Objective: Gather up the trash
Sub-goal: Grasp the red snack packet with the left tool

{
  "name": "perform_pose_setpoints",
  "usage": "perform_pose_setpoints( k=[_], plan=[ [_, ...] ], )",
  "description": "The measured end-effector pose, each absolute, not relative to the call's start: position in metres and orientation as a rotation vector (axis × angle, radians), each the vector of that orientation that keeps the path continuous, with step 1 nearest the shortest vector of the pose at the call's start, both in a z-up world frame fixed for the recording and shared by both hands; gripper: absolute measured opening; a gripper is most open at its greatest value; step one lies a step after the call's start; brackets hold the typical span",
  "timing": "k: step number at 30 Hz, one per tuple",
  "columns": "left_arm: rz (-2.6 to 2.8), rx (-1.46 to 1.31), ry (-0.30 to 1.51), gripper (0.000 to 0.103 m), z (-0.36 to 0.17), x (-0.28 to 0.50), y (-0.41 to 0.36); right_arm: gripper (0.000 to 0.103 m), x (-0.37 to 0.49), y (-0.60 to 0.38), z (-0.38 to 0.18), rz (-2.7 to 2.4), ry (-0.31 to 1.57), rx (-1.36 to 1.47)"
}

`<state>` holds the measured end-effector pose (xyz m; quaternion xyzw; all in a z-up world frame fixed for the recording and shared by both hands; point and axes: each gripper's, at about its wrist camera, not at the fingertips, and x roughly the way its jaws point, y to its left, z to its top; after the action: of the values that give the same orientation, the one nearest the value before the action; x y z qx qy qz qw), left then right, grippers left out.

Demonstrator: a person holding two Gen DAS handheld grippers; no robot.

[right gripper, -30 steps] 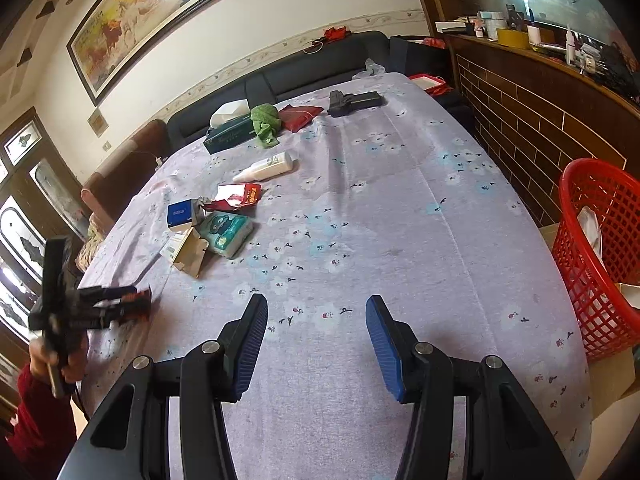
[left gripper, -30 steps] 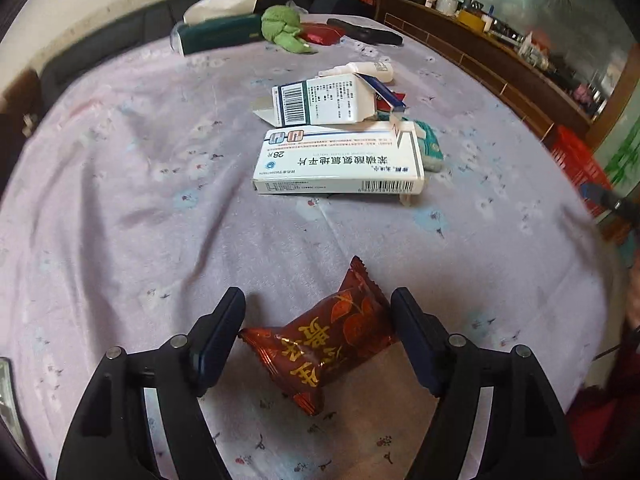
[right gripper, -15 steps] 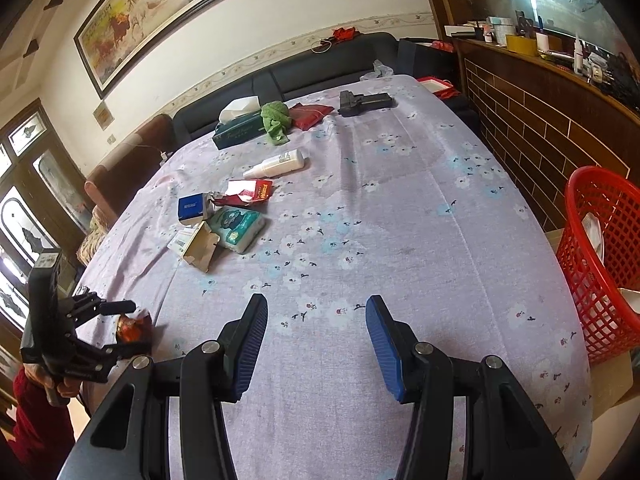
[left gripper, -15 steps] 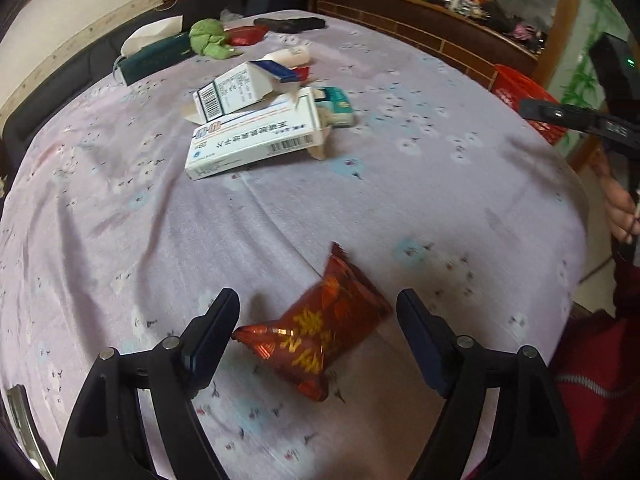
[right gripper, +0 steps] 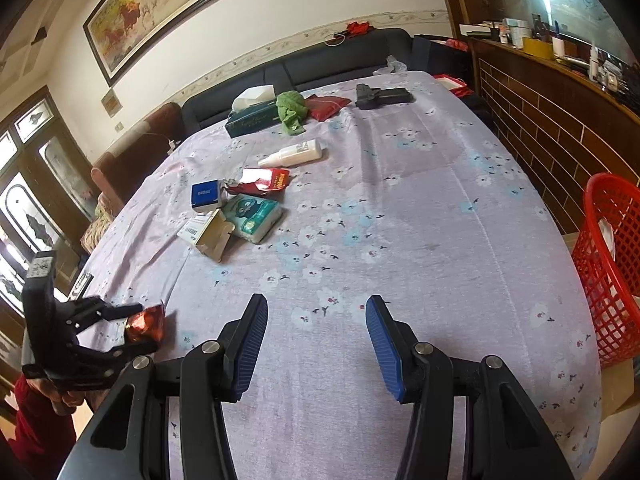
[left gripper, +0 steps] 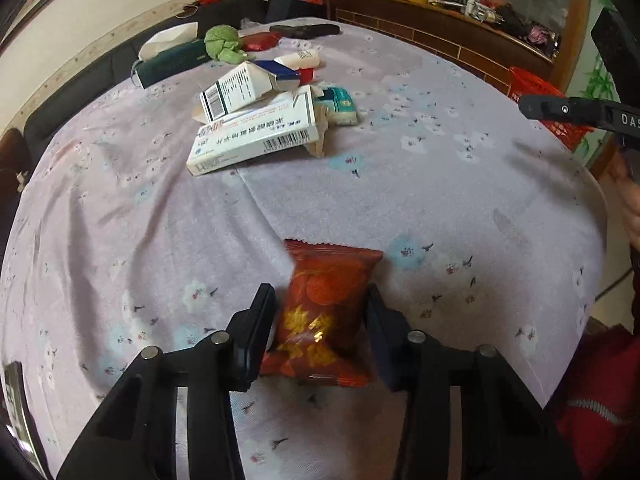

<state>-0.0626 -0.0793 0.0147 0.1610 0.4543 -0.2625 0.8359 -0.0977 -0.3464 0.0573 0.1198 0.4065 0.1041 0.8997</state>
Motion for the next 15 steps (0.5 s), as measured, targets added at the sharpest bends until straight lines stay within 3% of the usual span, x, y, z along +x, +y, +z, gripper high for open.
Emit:
perform_pose_setpoints(
  k=[4, 6, 15],
  plan=[
    [-0.513, 0.281, 0.941, 0.042, 0.014, -0.063, -0.079, 0.055, -0.089, -0.332, 0.061, 0.256, 0.854, 0.216],
    [-0.481, 0.26, 0.921, 0.032, 0.013, -0.064, -0.079, 0.055, -0.081, -0.322, 0.064, 0.291, 0.863, 0.196],
    [-0.225, 0.047, 0.83, 0.032, 0.022, -0.059, -0.038, 0.055, -0.017, -0.246, 0.074, 0.433, 0.857, 0.042]
  ],
)
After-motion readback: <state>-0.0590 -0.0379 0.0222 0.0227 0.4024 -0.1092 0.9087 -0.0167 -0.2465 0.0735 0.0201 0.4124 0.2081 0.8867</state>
